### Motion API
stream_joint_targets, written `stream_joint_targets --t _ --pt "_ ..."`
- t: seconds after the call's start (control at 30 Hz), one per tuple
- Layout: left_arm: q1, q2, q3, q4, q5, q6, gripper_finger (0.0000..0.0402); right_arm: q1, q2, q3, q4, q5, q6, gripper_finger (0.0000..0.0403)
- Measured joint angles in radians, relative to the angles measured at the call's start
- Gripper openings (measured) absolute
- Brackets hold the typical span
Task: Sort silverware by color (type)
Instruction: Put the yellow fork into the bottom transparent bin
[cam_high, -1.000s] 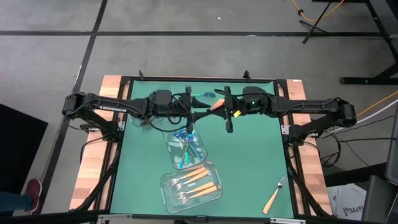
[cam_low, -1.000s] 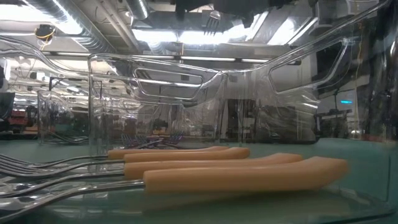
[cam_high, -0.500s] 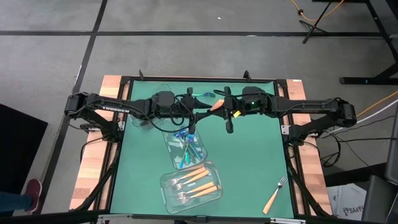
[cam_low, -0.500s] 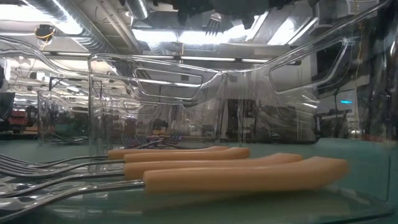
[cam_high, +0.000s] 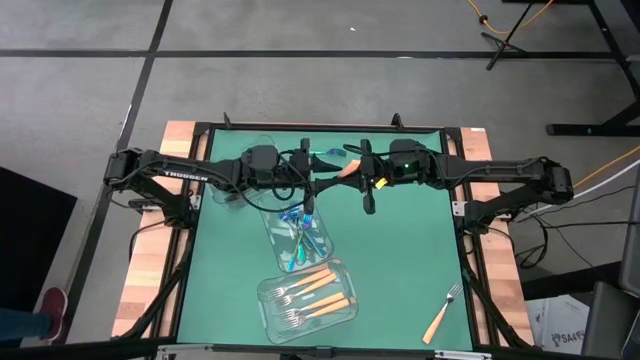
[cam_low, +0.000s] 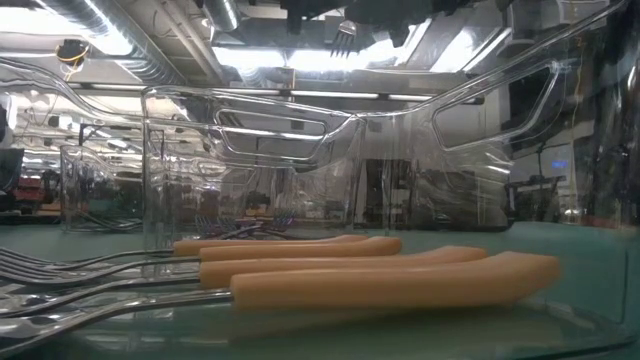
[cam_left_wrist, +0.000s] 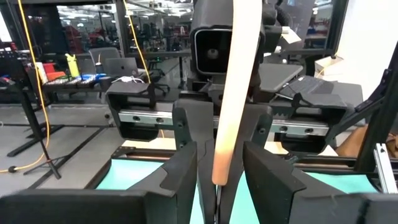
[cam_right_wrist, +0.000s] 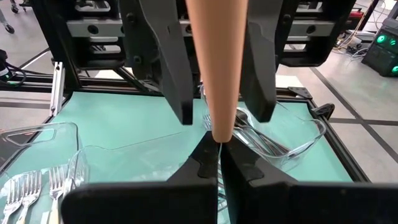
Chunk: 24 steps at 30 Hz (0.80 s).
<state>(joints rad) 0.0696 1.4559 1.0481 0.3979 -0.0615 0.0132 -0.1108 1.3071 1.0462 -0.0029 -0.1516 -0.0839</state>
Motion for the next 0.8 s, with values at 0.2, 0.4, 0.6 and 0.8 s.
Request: stream_joint_targets --t 0.2,0.4,0.6,0.8 --pt "0.0 0.016 0.0 0.004 0.0 0.0 0.0124 0.0 0.0 0.0 0.001 0.0 0.0 0.0" --pt "0.0 0.031 0.0 0.033 -0.001 0.0 0.0123 0.0 0.0 0.0 0.0 0.0 0.005 0.0" --pt "0.0 0.033 0.0 0.064 -0.001 0.0 0.009 0.0 0.0 0.0 0.0 0.0 0.006 0.0" --pt "0.0 0.033 0.0 0.06 -0.001 0.026 0.0034 0.0 0.0 0.0 0.001 0.0 0.009 0.0"
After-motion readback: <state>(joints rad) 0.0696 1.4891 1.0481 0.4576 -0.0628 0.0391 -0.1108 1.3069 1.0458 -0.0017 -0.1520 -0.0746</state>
